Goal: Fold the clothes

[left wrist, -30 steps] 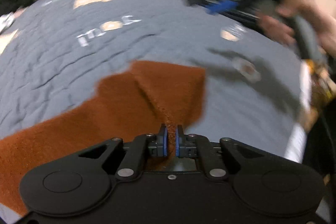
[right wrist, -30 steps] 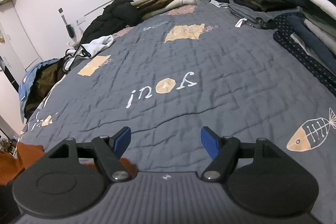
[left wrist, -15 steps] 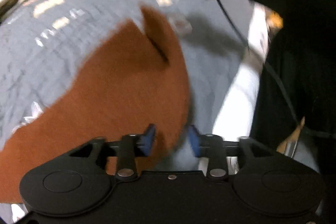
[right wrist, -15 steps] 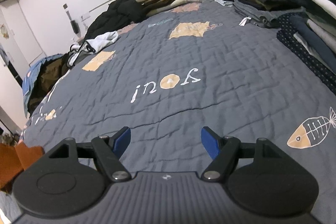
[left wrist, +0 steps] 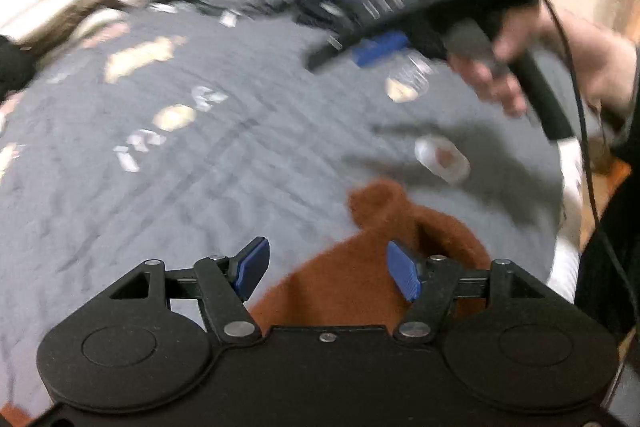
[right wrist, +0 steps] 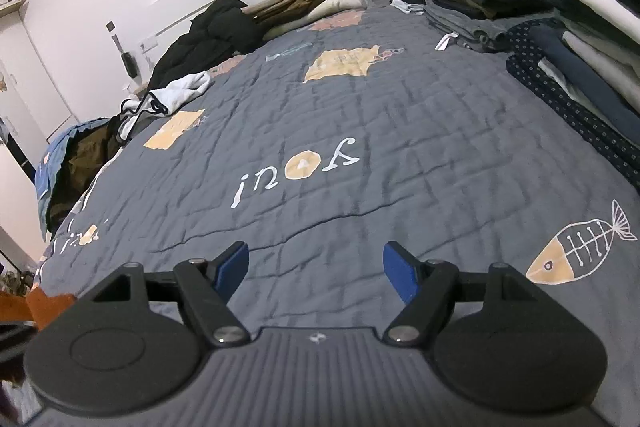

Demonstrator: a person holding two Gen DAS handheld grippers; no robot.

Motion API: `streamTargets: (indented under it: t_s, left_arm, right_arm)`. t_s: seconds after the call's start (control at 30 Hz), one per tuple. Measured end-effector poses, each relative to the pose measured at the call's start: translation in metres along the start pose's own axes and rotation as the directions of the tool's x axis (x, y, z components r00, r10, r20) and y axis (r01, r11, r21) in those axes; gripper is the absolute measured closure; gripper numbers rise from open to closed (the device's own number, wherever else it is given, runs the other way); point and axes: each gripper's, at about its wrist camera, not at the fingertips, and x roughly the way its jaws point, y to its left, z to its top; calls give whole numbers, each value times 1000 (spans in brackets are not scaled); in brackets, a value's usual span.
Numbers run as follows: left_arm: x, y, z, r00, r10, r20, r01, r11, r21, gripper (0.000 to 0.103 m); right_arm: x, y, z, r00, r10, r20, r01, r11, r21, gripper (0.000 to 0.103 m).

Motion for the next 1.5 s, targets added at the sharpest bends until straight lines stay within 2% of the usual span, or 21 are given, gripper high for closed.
streamTargets:
  t_s: [0.1,0.27,0.37,0.43,0.53,0.57,0.6,0.63,0.7,0.77,0.9,0.97,1.0,1.03,1.07,1.1,1.13,1.2,1.27,1.4,1.5]
  left_arm:
    - [27,-13,-6,997,-50,-59,53,997,64,38]
    - [54,-24,-11,995,-50,-87,60,991,117,40]
    - [67,-23,-6,993,-66,-103,78,990,117,60]
    - [77,-23,-2,990,-77,-119,91,990,112,86]
    - [83,-23,3,989,-75,-129,88,991,101,91]
    - [84,-23,6,989,-69,-131,83,991,102,91]
    - [84,-23,9,990,-53,-132,67,993,100,84]
    - [84,-24,11,991,-36,-127,49,993,104,58]
    - [83,-27,16,994,-3,-112,15,993,113,24]
    - [83,-32,18,997,-11,-79,22,990,139,23]
    - [94,-45,17,988,-76,-131,93,987,130,23]
    - [103,-59,11,986,-74,-151,100,981,168,24]
    - [106,-65,8,985,-70,-156,98,979,178,28]
    - [109,-69,6,986,-67,-153,94,979,181,40]
    - [111,-69,5,985,-80,-152,105,980,170,46]
    - [111,-69,5,984,-92,-151,116,980,159,62]
    - [109,-68,7,984,-101,-148,123,982,146,83]
    - [105,-65,12,983,-121,-142,138,983,122,91]
    - [101,-61,17,982,-136,-131,150,984,98,92]
    - [91,-45,51,995,-93,-37,95,993,73,93]
    - [83,-33,77,998,-58,33,56,997,50,93]
  right_arm:
    - [1,-4,0,1000,-2,-5,2,1000,0,30]
    - [-1,-15,1,1000,-2,-5,2,1000,16,29]
    - [-4,-23,2,1000,-6,-4,6,1000,28,29]
    - [-6,-28,3,1000,-9,-1,10,999,36,29]
    - [-9,-37,3,1000,-14,3,14,999,50,29]
    - [-10,-40,4,1000,-15,4,15,998,56,29]
    - [-12,-43,4,1000,-15,5,15,998,62,29]
    - [-13,-46,5,1000,-16,7,15,998,68,29]
    - [-16,-52,5,1000,-17,9,16,997,76,29]
    - [-17,-56,5,1000,-20,9,19,997,77,29]
    - [-20,-62,3,1000,-26,5,25,997,75,29]
    - [-21,-66,3,1000,-30,5,29,996,80,29]
    - [-22,-67,4,1000,-30,6,29,996,82,29]
    - [-23,-69,4,1000,-30,7,29,996,84,29]
    - [-24,-70,3,1000,-29,7,28,996,86,29]
    - [-25,-71,3,1000,-29,9,28,996,88,29]
    - [-25,-72,3,1000,-29,10,28,995,90,29]
    - [-27,-74,4,1000,-28,13,26,995,96,29]
    - [-28,-75,4,1000,-24,16,22,995,101,29]
    - [-32,-79,6,999,-18,29,14,993,115,29]
    - [-37,-85,9,999,-18,46,11,990,137,29]
